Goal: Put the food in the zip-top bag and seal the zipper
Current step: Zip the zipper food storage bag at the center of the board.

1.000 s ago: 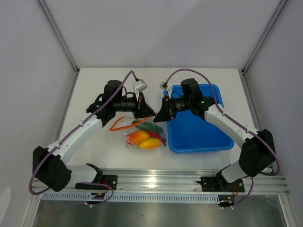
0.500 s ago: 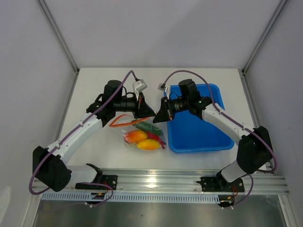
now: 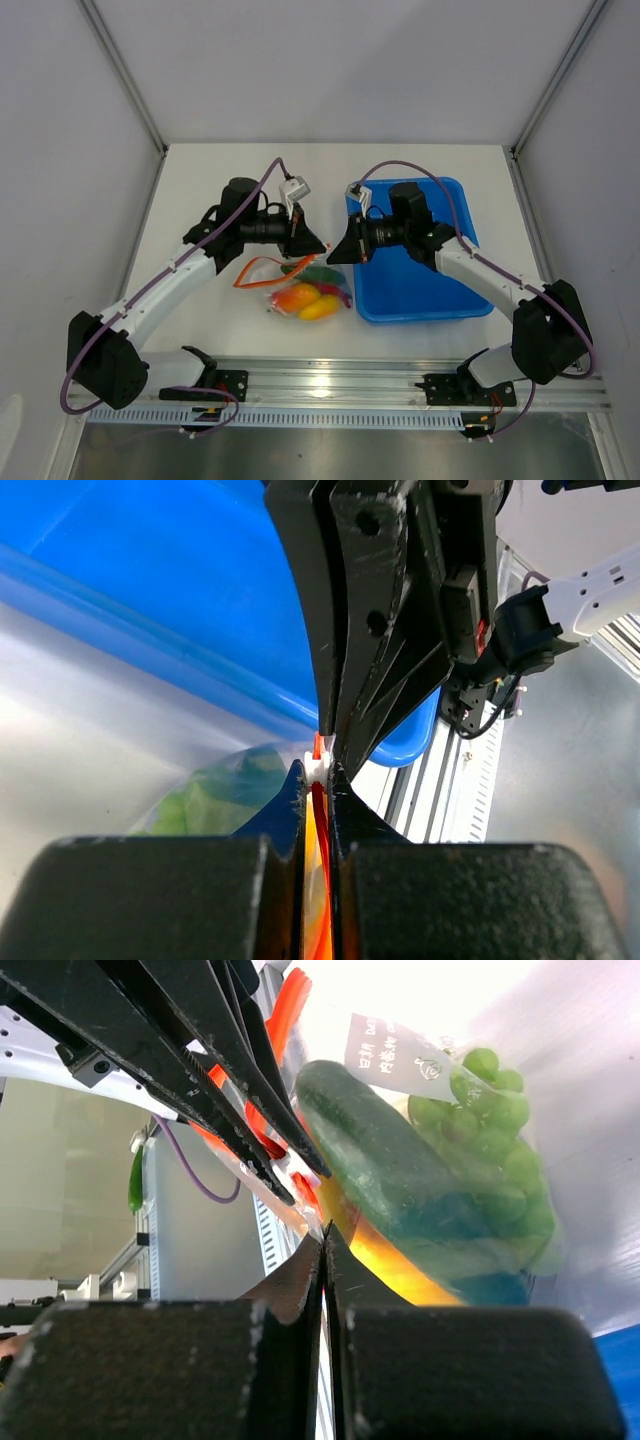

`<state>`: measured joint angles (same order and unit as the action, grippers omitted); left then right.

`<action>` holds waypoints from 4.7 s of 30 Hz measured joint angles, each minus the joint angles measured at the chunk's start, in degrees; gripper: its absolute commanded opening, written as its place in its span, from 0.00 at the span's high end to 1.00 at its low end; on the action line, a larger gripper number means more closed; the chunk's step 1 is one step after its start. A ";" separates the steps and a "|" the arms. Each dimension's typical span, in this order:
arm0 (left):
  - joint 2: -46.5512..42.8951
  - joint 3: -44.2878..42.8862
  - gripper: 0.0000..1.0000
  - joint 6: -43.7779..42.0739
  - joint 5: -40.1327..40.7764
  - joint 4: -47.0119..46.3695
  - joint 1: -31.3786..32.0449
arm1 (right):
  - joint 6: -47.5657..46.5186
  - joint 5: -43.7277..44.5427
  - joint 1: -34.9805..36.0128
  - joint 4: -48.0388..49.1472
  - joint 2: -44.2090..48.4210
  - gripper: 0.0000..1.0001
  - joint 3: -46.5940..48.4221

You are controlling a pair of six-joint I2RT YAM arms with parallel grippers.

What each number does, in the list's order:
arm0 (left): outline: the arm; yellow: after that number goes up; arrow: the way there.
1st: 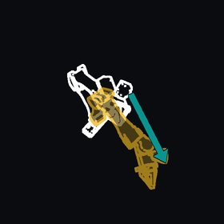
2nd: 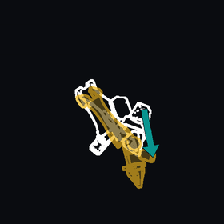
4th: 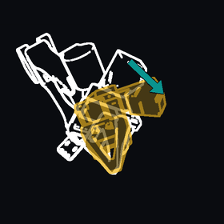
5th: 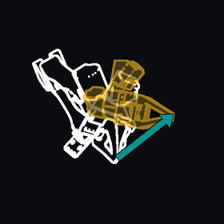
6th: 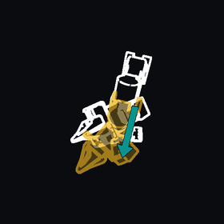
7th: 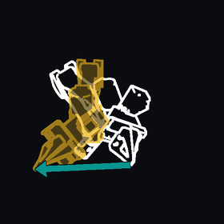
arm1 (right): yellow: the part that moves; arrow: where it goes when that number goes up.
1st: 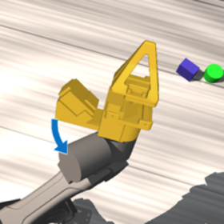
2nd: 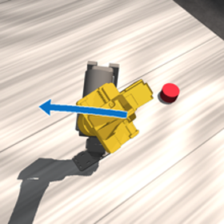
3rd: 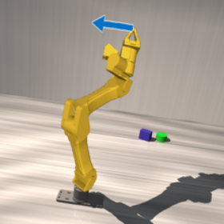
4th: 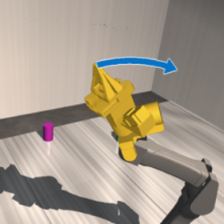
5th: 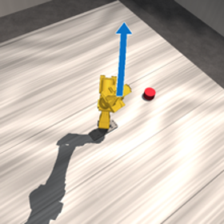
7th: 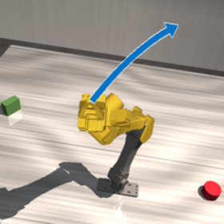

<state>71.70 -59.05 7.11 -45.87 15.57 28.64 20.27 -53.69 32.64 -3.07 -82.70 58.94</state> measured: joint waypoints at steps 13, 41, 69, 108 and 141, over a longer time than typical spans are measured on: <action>-2.08 1.09 0.99 0.59 0.46 0.59 0.11 | -3.76 -2.84 -0.44 -4.24 0.39 0.72 2.78; -2.08 1.05 0.99 1.42 0.76 1.95 -0.07 | -4.57 -4.09 2.58 -5.38 -8.07 1.00 6.93; -4.55 0.50 0.99 -1.81 6.82 6.54 0.00 | 18.53 1.95 0.48 21.03 -3.21 1.00 -5.51; -4.35 -2.58 0.99 -2.64 4.33 12.04 -0.15 | -8.66 -4.11 4.96 -9.29 -9.70 0.82 11.52; -5.29 -2.58 0.99 -2.62 8.26 14.86 -0.15 | 6.32 -1.84 -0.81 7.26 -5.20 1.00 1.64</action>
<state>66.41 -61.63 4.49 -37.60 30.44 28.49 26.59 -55.53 31.83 4.19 -87.90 60.58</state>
